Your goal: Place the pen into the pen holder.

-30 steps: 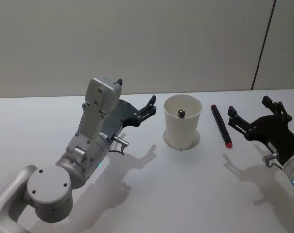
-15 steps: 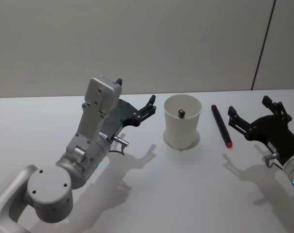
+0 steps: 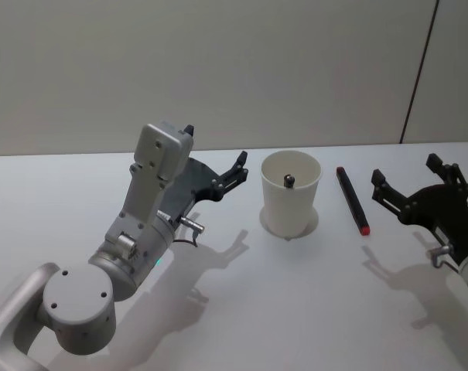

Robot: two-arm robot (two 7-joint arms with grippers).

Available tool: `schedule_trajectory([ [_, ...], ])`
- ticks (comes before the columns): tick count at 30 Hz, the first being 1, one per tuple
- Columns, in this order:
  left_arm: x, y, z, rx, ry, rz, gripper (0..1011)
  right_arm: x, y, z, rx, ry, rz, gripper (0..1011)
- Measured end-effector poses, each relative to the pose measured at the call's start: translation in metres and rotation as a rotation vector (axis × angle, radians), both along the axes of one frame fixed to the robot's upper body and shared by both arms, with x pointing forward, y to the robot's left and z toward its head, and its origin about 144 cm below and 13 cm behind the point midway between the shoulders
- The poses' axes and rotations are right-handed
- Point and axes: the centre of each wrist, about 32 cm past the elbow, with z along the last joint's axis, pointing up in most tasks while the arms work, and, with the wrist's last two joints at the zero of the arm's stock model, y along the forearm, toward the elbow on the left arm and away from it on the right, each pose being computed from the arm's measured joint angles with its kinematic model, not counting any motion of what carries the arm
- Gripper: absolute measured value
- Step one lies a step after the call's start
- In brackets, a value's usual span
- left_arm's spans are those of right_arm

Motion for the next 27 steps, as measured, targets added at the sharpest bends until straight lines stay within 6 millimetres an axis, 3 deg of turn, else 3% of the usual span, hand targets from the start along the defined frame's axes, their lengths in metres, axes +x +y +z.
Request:
schedule_trajectory([
  [16,0.0,0.0,0.0,0.0,0.0,0.0,1001,-0.008,-0.004,0.005,0.011,0.021,-0.02,1001],
  [27,0.0,0.0,0.0,0.0,0.0,0.0,1001,-0.003,-0.001,0.016,-0.01,0.072,-0.047,1001],
])
